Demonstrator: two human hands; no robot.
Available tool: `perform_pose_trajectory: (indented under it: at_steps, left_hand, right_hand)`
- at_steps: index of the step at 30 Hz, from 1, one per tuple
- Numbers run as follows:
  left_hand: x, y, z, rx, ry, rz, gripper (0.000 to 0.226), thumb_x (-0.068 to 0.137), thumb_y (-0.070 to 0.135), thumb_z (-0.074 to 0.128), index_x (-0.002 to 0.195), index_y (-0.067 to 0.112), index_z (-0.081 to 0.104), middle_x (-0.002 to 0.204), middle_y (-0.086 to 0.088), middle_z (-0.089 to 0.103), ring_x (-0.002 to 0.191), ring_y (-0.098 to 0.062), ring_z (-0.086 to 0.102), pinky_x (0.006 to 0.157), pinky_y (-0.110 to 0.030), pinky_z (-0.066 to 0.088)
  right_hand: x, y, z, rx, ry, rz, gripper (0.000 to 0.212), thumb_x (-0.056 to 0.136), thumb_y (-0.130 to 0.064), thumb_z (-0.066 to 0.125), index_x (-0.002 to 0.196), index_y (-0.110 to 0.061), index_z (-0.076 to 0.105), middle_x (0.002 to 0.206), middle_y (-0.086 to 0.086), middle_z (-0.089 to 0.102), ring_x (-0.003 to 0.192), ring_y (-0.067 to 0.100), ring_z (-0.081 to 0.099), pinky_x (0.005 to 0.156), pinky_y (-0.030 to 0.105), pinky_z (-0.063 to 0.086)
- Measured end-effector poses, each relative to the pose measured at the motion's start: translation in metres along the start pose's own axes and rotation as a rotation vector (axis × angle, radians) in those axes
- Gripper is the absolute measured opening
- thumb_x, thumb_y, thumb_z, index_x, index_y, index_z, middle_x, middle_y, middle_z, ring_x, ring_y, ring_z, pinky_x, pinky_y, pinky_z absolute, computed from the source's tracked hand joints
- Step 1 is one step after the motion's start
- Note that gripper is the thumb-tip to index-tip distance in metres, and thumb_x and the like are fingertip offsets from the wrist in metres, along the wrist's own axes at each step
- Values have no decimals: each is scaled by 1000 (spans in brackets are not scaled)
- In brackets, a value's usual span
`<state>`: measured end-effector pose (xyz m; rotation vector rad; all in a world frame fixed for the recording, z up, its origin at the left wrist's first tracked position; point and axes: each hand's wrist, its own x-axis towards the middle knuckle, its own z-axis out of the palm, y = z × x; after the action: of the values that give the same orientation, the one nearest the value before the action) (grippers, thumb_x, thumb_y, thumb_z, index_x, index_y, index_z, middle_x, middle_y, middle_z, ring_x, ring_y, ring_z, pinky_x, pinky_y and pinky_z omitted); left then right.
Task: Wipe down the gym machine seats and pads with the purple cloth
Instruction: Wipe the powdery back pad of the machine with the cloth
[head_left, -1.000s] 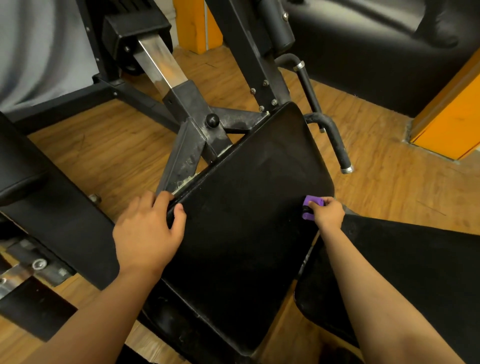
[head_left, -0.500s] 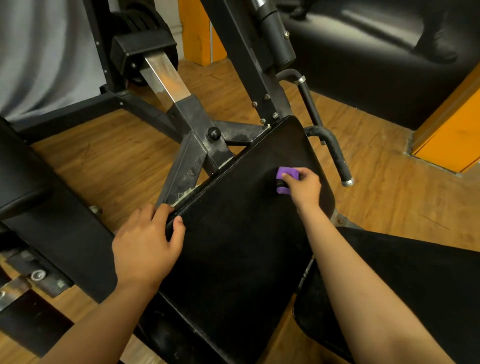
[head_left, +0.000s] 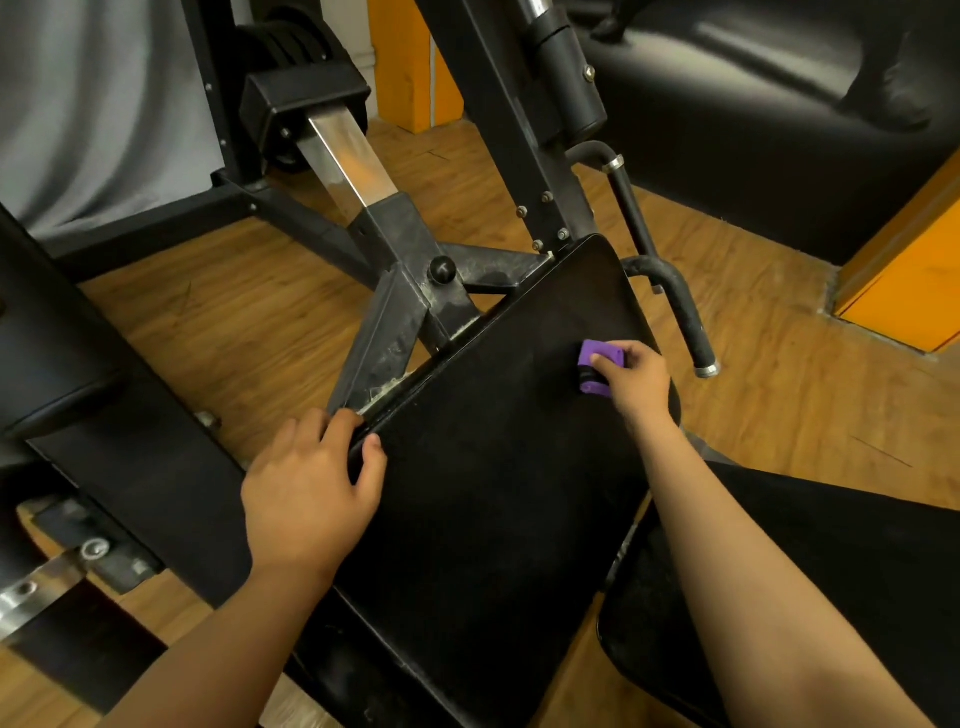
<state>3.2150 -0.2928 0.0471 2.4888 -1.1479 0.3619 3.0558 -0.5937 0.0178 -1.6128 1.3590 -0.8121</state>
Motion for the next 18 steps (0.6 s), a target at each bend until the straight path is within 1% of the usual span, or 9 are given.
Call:
perform_pose_trajectory:
  at_steps: [1,3,5,6,9,13,16,18]
  left_hand:
    - [0,0,0,-1,1,3,39,90,40,37,97,14,65,81,-3,59,74,-23,56,51,-28,40]
    - [0,0,-1,-9,7,7,40,90,40,36,96,13,65,80,-4,58,73,-23,56,51,-28,38]
    - [0,0,-1,-12,7,5,40,90,40,36,96,13,65,80,-4,58,73,-24,56,51,-28,38]
    - [0,0,-1,-12,5,6,40,90,40,36,97,13,65,81,-5,58,74,-24,56,51,-28,38]
    - [-1,0,0,-12,7,8,40,91,39,37,98,12,66,81,-5,59,75,-25,57,52,-28,36]
    - [1,0,1,-9,11,12,39,91,39,38,97,11,65,80,-7,58,74,-27,56,52,-28,33]
    - [1,0,2,-5,24,20,40,90,40,37,97,11,65,80,-8,58,74,-28,56,53,-29,33]
    - [0,0,2,-2,32,19,39,91,39,38,97,11,64,80,-9,57,74,-29,55,53,-30,33]
  right_hand:
    - [-7,3,-4,28,-17,1,18,89,-15,66,106,-18,63,102,-1,65,85,6,64,64,16,49]
    - [-21,13,-16,110,20,45,17,89,-14,66,104,-20,63,102,0,65,87,10,67,60,17,53]
    - [-37,25,-30,194,63,113,17,89,-11,65,105,-16,64,104,3,65,87,13,68,57,17,54]
    - [-45,31,-36,197,62,140,18,89,-9,64,107,-13,64,104,4,65,86,13,67,54,15,53]
    - [-70,47,-46,160,27,203,19,88,-5,65,107,-9,64,103,8,65,81,9,65,47,11,48]
    - [-103,59,-44,112,-12,234,20,88,-2,65,108,-6,64,101,10,65,77,8,63,46,10,47]
    - [-133,65,-37,38,-32,195,16,89,-3,63,103,-10,63,98,5,63,76,2,60,47,6,44]
    - [-153,69,-29,-19,-48,169,16,89,-3,63,99,-16,63,96,0,62,79,1,59,48,5,43]
